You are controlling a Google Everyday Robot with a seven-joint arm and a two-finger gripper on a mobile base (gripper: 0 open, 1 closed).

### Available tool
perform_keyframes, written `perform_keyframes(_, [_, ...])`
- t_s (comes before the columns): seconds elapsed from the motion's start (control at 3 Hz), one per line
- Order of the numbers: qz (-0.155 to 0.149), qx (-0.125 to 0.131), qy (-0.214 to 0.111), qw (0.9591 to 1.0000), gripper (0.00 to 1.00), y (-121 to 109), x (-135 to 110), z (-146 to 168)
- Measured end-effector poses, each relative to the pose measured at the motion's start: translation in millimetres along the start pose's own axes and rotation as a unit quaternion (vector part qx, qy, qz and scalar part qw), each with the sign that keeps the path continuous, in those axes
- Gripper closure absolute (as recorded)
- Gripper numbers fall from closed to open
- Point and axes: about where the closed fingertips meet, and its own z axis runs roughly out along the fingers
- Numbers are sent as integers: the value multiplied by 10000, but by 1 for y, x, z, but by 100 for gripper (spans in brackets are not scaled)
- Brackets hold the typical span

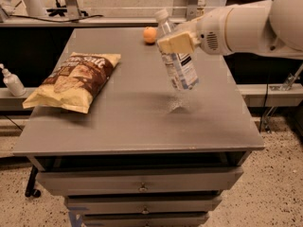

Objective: Place blue plastic bottle upright

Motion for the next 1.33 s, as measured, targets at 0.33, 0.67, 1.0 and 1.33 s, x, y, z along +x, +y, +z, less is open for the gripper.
perform_keyframes(0.33, [485, -10, -1087, 9929, 100, -30, -4, -17])
perform_keyframes(0.67, [572, -121, -1909, 9799, 100, -38, 1, -22])
perform_keyframes(1.0, [65, -363, -2348, 9713, 100, -10, -15, -12])
perform_keyframes(1.33, [-473, -504, -2418, 9679, 100, 13, -23, -4])
